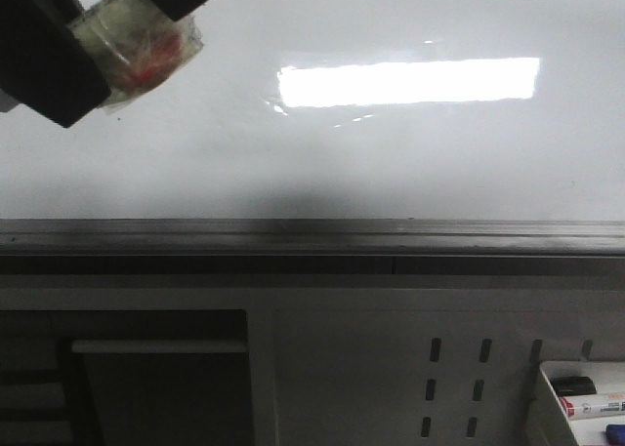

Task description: Write number 4 on whiteboard

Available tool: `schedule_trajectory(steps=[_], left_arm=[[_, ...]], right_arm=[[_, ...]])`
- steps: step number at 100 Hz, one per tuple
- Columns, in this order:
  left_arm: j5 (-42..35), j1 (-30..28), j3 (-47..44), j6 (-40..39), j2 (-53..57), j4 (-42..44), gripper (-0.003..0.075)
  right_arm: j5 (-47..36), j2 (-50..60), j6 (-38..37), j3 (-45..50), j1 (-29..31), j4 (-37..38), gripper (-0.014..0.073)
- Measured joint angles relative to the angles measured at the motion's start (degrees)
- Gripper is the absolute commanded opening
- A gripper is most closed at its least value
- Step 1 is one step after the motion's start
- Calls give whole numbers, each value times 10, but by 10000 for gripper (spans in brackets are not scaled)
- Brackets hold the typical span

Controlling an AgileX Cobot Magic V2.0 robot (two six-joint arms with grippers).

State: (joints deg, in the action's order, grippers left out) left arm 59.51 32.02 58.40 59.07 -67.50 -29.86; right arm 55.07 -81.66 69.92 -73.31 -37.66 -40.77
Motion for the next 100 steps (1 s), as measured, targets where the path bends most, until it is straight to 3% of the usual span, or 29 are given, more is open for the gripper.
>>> schedule_trajectory(steps=[6,11,24,39,55,71,100], left_arm=[[-6,0,1,-2,0,4,354],[-10,0,5,-5,0,11,398],[-37,0,17,-27,20,23,386],[-54,0,23,-59,87,31,384],[-54,0,-2,-172,165,99,385],[-83,0,-80,-299,246,159,384],[-171,0,-186,-465,307,160,384]], right_arm=[[0,0,0,0,0,0,-64],[0,0,-1,0,0,1,-64],[-20,12,-41,0,-1,36,-64],[-36,50,-154,0,-1,111,-64],[-61,105,-305,23,8,175,-63],[-138,179,-411,114,35,202,-63],[-178,266,-448,206,38,209,-64]])
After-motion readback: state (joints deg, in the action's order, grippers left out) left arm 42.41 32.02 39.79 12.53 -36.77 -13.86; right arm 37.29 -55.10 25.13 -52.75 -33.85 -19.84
